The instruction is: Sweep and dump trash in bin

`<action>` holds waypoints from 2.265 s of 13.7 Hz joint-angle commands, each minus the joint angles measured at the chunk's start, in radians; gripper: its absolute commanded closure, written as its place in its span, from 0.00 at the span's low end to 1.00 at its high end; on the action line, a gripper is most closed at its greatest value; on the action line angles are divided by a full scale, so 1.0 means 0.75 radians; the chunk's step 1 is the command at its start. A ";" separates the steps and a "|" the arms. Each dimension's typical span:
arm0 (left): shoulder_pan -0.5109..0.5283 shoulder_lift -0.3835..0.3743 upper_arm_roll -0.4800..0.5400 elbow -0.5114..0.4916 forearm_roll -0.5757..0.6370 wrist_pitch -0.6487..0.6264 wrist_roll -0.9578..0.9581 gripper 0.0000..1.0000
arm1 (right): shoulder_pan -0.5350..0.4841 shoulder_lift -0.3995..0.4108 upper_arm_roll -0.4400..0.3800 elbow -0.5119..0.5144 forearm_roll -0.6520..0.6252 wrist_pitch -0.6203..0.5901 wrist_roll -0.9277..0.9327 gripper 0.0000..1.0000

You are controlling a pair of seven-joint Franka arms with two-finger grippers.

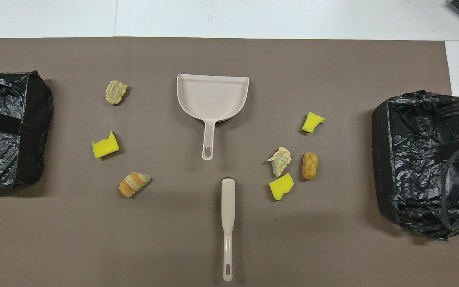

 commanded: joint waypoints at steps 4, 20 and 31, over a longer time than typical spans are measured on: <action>0.004 -0.006 -0.022 0.023 -0.005 -0.040 0.007 0.00 | -0.017 -0.023 0.002 -0.023 0.009 0.004 -0.032 0.00; -0.578 -0.216 -0.135 -0.697 -0.026 0.428 -0.670 0.00 | 0.088 0.409 0.188 0.374 0.201 0.327 0.438 0.00; -1.106 -0.137 -0.141 -1.194 -0.026 1.030 -1.146 0.04 | 0.329 0.832 0.393 0.433 0.174 0.711 0.874 0.00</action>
